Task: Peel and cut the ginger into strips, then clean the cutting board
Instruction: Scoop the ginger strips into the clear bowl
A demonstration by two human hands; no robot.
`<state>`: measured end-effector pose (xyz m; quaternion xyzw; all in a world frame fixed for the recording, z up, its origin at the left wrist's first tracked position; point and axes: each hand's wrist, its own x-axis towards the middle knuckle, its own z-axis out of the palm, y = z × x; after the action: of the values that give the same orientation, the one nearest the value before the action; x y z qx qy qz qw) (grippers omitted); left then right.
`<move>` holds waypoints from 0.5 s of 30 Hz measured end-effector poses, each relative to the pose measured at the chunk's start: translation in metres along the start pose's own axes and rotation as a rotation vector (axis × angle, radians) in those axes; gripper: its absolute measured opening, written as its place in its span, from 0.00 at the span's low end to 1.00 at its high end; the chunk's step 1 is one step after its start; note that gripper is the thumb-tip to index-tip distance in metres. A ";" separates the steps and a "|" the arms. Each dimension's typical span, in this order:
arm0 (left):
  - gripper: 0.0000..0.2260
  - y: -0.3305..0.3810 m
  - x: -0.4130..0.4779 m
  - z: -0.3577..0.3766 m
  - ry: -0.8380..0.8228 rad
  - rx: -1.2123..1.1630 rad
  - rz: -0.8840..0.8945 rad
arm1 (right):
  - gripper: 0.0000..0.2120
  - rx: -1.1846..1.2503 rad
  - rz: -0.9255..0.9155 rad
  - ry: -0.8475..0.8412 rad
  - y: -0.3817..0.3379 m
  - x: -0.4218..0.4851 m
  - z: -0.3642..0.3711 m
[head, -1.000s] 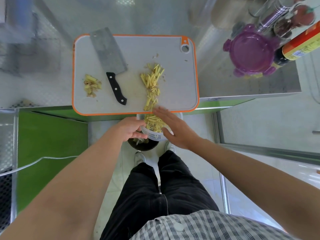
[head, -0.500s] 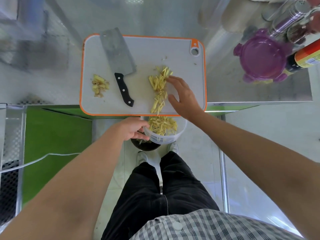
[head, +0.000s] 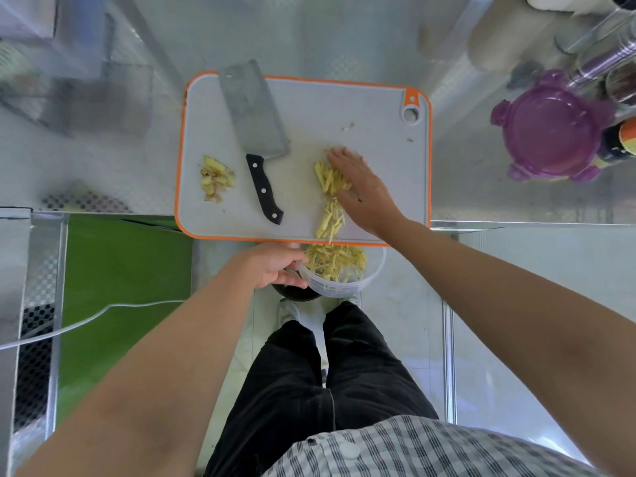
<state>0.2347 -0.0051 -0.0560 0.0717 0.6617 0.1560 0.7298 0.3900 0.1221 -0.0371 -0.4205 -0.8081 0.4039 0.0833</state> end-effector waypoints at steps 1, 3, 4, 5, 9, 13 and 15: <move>0.14 -0.001 0.000 0.000 0.006 -0.001 0.001 | 0.29 0.009 -0.004 0.019 0.001 -0.006 0.001; 0.20 -0.002 0.001 -0.002 0.022 0.000 -0.005 | 0.28 0.012 -0.025 0.047 0.002 -0.016 0.002; 0.22 -0.002 0.001 -0.002 0.024 0.002 -0.009 | 0.27 0.007 -0.042 0.053 0.003 -0.021 0.003; 0.23 -0.003 0.000 -0.003 0.023 0.002 -0.012 | 0.27 -0.002 -0.056 0.054 0.004 -0.026 0.005; 0.21 -0.004 -0.004 -0.003 0.034 0.001 -0.004 | 0.25 -0.032 -0.105 0.062 0.004 -0.044 0.012; 0.17 -0.009 -0.009 -0.002 0.057 -0.010 -0.009 | 0.22 -0.041 -0.158 0.084 0.000 -0.065 0.015; 0.15 -0.011 -0.011 -0.002 0.058 -0.012 -0.002 | 0.22 -0.048 -0.175 0.051 -0.001 -0.076 0.017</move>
<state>0.2337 -0.0190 -0.0493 0.0622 0.6817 0.1611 0.7109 0.4296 0.0550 -0.0317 -0.3604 -0.8488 0.3648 0.1285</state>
